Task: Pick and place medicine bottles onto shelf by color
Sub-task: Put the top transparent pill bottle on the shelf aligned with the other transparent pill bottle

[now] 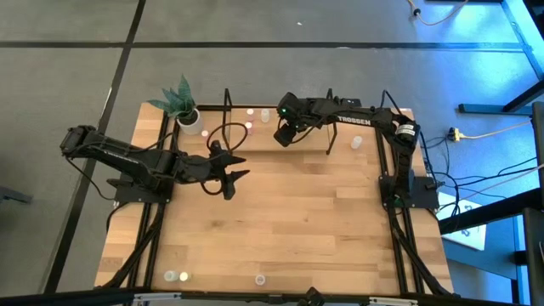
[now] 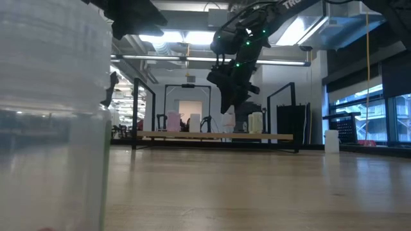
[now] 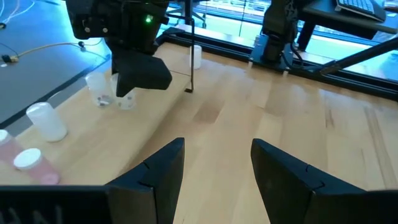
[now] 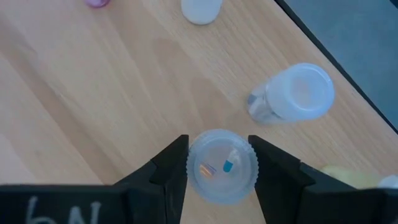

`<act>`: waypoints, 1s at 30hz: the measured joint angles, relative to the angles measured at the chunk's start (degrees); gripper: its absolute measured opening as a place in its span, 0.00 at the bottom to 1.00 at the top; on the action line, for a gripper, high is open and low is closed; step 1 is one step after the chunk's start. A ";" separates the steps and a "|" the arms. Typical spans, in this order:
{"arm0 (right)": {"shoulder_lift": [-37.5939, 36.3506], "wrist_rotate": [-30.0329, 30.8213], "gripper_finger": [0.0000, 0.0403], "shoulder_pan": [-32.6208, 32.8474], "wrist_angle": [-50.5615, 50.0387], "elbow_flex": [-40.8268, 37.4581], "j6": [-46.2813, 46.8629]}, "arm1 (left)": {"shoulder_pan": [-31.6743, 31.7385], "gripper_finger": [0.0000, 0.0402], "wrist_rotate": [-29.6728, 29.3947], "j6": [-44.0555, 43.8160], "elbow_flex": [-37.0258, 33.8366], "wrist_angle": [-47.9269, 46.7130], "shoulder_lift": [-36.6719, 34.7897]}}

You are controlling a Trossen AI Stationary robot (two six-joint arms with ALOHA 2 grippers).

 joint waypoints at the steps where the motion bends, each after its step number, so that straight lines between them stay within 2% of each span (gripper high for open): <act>1: 0.00 0.00 0.39 0.00 -0.02 0.00 0.19 | 0.00 0.45 -0.04 0.02 0.00 -0.01 0.00; 9: 0.00 -0.02 0.40 0.00 -0.02 0.00 0.05 | 0.00 0.45 -0.06 0.04 0.01 -0.01 0.00; 21: 0.00 0.00 0.52 0.00 -0.02 0.00 1.06 | 0.00 0.45 -0.06 0.07 0.00 -0.01 0.00; 30: 0.00 0.00 0.53 0.00 -0.02 0.02 0.04 | 0.00 0.45 -0.06 0.08 -0.01 -0.01 0.00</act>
